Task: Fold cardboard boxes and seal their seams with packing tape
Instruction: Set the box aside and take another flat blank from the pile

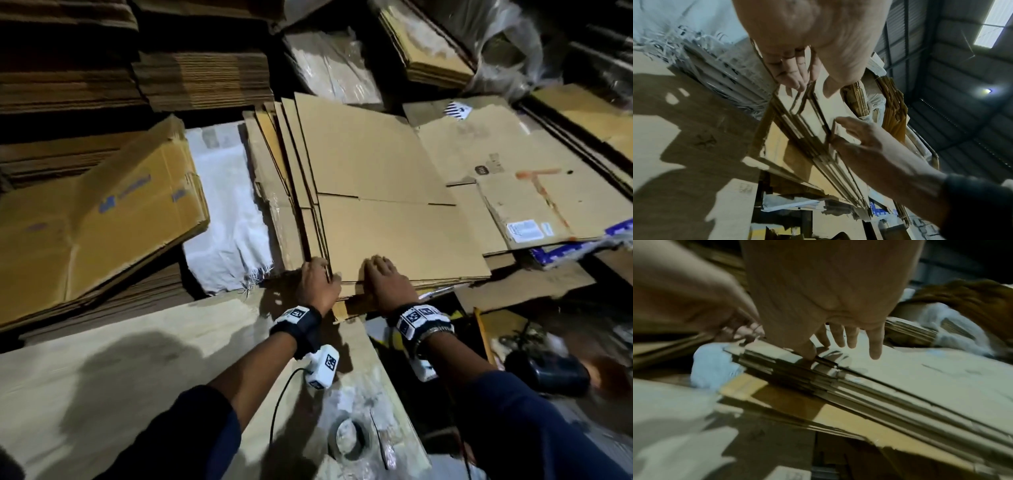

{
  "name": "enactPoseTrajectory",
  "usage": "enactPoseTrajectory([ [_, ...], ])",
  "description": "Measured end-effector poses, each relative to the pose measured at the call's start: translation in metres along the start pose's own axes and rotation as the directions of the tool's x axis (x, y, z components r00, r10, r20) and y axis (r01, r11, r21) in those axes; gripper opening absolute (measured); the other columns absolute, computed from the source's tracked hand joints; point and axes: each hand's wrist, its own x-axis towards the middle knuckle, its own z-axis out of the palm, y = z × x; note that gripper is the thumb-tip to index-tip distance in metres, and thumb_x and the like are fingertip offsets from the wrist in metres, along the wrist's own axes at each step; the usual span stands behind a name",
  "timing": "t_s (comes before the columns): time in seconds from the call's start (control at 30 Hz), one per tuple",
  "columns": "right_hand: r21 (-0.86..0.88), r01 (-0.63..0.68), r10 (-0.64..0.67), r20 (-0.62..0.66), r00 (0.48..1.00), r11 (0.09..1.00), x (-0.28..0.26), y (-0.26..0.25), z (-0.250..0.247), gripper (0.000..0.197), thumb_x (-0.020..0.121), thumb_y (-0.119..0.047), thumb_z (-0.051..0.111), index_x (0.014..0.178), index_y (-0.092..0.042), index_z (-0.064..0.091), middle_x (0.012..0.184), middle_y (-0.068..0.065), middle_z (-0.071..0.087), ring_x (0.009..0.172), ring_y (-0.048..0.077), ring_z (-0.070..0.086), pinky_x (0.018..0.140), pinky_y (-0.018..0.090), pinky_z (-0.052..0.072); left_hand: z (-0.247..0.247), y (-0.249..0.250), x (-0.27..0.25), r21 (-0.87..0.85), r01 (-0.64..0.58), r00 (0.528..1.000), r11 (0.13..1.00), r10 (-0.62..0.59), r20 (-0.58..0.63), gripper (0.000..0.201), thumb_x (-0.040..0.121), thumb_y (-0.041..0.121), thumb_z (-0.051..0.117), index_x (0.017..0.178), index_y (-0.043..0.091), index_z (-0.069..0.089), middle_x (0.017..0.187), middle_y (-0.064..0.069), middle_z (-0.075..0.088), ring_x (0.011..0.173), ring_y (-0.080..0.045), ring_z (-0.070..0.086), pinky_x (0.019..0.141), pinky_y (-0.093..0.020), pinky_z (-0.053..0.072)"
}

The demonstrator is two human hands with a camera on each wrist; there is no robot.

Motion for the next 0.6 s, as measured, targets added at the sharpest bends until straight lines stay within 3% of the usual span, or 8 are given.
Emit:
enactPoseTrajectory([
  [0.07,-0.153,0.126,-0.120,0.048,0.992,0.980,0.011,0.002,0.003,0.085,0.097,-0.039,0.061,0.162,-0.008,0.015,0.167,0.014,0.021,0.156,0.030,0.020,0.112,0.053,0.046,0.003,0.006,0.005,0.003,0.011,0.999,1.000,-0.011,-0.030,0.032,0.090,0.042,0.074,0.106,0.022,0.055,0.116,-0.003,0.058,0.104,-0.027,0.060,0.090,-0.042,0.052],
  [0.13,-0.185,0.210,-0.197,0.088,0.977,0.960,0.021,0.005,0.001,0.089,0.099,-0.046,0.057,0.163,-0.006,0.009,0.169,0.016,0.019,0.157,0.030,0.019,0.113,0.053,0.045,0.002,0.014,0.010,0.035,0.044,0.999,0.998,-0.043,-0.018,0.031,0.090,0.046,0.074,0.086,0.021,0.056,0.102,-0.004,0.061,0.095,-0.030,0.062,0.079,-0.040,0.052],
  [0.2,-0.157,0.229,-0.221,0.064,0.973,0.961,0.028,0.009,-0.006,0.092,0.098,-0.056,0.053,0.163,-0.007,0.010,0.169,0.015,0.021,0.157,0.030,0.021,0.112,0.055,0.046,0.000,0.021,0.014,0.101,0.051,0.999,0.994,-0.052,0.010,0.042,0.092,0.050,0.070,0.071,0.017,0.054,0.098,-0.008,0.061,0.091,-0.033,0.063,0.068,-0.036,0.046],
  [0.3,-0.087,0.198,-0.192,0.067,0.979,0.976,0.034,0.018,-0.018,0.105,0.093,-0.057,0.063,0.165,-0.012,0.001,0.171,0.013,0.016,0.157,0.031,0.020,0.115,0.051,0.044,0.000,0.040,0.013,0.044,-0.025,0.998,0.999,0.023,0.062,0.034,0.097,0.043,0.064,0.080,0.015,0.056,0.092,-0.007,0.060,0.092,-0.032,0.059,0.069,-0.038,0.045],
  [0.37,-0.047,0.162,-0.160,0.051,0.986,0.986,0.033,0.023,-0.023,0.104,0.093,-0.049,0.067,0.165,-0.015,-0.001,0.169,0.015,0.020,0.154,0.033,0.027,0.115,0.046,0.045,-0.002,0.058,0.011,-0.075,-0.092,0.993,0.993,0.098,0.073,0.029,0.099,0.034,0.061,0.086,0.009,0.054,0.081,-0.009,0.059,0.081,-0.031,0.056,0.068,-0.044,0.046],
  [0.47,-0.016,0.105,-0.105,0.013,0.994,0.994,0.028,0.022,-0.030,0.091,0.098,-0.046,0.059,0.165,-0.016,0.005,0.166,0.015,0.026,0.150,0.033,0.036,0.111,0.045,0.046,-0.017,0.074,0.013,-0.206,-0.154,0.988,0.966,0.152,-0.028,0.029,0.094,0.027,0.060,0.081,0.005,0.047,0.072,-0.009,0.049,0.067,-0.027,0.044,0.064,-0.046,0.043],
  [0.6,-0.028,0.091,-0.093,-0.081,0.992,0.995,0.022,-0.011,-0.044,0.081,0.100,-0.044,0.055,0.162,-0.007,0.016,0.161,0.018,0.036,0.142,0.036,0.046,0.104,0.044,0.051,-0.048,0.078,0.003,-0.165,-0.229,0.966,0.959,0.203,-0.163,0.028,0.088,0.036,0.059,0.073,0.014,0.051,0.074,0.003,0.053,0.075,-0.024,0.049,0.072,-0.045,0.046],
])
